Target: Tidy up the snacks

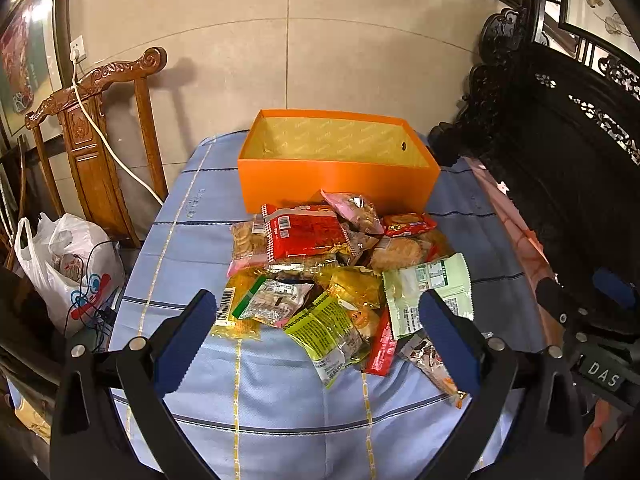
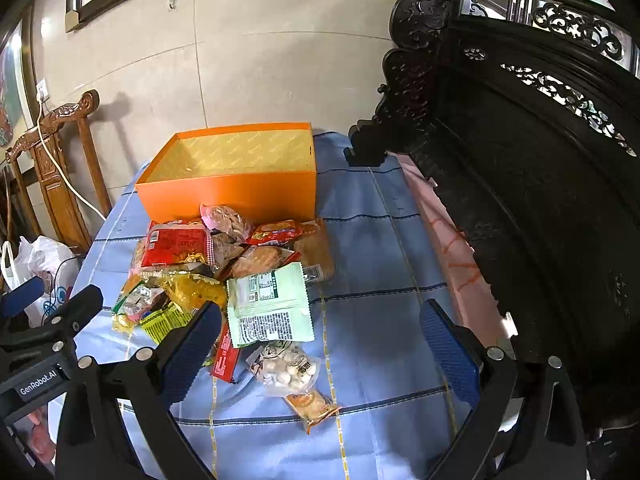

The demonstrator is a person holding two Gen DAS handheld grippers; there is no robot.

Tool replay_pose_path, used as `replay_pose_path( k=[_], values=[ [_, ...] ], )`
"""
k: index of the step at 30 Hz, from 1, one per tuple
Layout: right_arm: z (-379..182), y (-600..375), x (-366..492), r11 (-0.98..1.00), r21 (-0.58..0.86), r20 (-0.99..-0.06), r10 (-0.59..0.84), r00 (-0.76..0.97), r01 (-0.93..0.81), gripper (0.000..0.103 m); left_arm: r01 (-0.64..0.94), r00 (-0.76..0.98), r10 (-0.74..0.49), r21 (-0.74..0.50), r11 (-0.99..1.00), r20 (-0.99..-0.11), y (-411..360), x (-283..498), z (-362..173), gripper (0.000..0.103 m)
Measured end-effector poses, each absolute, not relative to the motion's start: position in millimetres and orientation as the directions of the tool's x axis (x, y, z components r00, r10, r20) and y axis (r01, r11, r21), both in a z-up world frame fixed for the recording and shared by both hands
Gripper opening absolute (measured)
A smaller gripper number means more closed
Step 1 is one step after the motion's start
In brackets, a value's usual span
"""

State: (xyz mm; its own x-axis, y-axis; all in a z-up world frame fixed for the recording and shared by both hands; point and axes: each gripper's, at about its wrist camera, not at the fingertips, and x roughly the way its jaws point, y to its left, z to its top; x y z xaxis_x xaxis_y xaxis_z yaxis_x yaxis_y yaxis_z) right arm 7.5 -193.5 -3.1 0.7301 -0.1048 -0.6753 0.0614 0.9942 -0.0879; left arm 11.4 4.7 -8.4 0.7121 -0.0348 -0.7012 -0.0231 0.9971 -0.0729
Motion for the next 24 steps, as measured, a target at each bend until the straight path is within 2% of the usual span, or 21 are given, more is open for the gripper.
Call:
replay_pose_path(
  k=[12, 24],
  values=[
    [-5.9, -191.4, 11.2, 0.994, -0.098, -0.683, -0.104, 0.723, 0.051, 0.100, -0.019, 0.724, -0.032, -0.067, 0.998, -0.689, 4.7, 13.5, -9.7, 0.099],
    [-26.4, -193.4, 29.7, 0.994, -0.095, -0.719, -0.105, 0.687, 0.053, 0.100, -0.031, 0.664, -0.044, -0.086, 0.996, -0.747, 16.3, 33.4, -41.5, 0.099]
  ],
)
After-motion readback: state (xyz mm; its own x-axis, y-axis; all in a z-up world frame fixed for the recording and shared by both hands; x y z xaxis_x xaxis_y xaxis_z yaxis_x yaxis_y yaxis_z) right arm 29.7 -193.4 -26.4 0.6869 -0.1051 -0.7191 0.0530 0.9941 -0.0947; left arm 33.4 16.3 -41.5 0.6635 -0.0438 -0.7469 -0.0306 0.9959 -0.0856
